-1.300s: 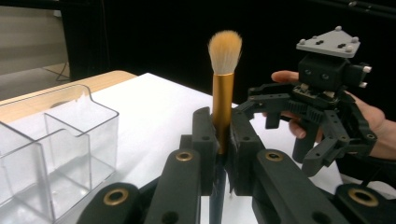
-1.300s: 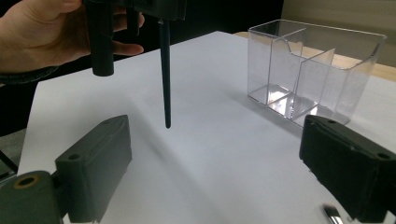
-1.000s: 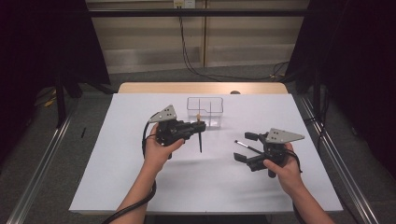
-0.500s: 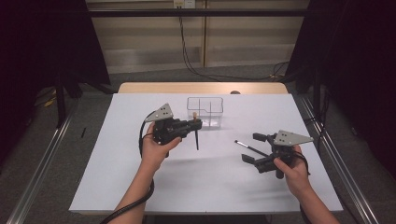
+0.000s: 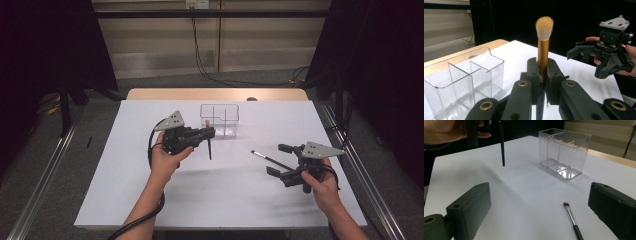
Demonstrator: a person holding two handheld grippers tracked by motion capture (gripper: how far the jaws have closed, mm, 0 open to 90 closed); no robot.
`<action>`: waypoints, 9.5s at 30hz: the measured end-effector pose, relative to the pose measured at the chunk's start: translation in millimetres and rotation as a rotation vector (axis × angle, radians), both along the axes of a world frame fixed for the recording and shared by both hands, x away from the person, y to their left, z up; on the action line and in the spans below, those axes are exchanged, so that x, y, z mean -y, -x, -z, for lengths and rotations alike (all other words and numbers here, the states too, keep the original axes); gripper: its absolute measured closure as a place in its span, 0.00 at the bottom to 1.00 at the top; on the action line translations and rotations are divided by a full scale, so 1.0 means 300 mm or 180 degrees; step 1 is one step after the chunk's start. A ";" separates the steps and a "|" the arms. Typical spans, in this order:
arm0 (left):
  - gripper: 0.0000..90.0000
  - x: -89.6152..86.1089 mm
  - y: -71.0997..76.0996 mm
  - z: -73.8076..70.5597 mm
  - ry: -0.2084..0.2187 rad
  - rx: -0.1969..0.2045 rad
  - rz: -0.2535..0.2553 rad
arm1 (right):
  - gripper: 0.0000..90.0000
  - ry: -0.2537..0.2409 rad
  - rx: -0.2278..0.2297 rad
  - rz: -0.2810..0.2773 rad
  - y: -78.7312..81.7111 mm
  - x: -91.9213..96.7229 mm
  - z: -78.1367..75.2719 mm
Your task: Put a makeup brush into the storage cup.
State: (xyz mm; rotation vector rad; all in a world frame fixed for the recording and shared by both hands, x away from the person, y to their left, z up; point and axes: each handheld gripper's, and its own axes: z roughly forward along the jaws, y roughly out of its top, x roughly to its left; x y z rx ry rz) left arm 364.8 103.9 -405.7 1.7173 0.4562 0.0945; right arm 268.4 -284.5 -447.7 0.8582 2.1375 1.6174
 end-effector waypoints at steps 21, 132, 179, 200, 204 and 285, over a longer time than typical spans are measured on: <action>0.93 -0.026 -0.034 0.000 -0.0042 -0.0007 -0.0116 | 0.05 -0.0040 0.0017 0.0071 0.034 0.036 0.028; 0.93 0.030 -0.301 -0.191 -0.0148 0.0176 -0.0739 | 0.05 -0.0080 0.0079 0.0114 0.031 0.067 0.037; 0.93 0.070 -0.360 -0.166 -0.0166 0.0249 -0.0996 | 0.05 -0.0113 0.0076 0.0114 0.027 0.077 0.038; 0.92 0.054 -0.348 -0.119 -0.0241 0.0187 -0.1003 | 0.05 -0.0102 0.0071 0.0100 0.025 0.073 0.038; 0.92 0.054 -0.344 -0.110 -0.0238 0.0165 -0.0980 | 0.05 -0.0109 0.0081 0.0116 0.025 0.075 0.038; 0.06 -0.066 -0.203 -0.027 0.0117 -0.0070 -0.0759 | 0.05 -0.0090 0.0094 0.0094 0.026 0.064 0.035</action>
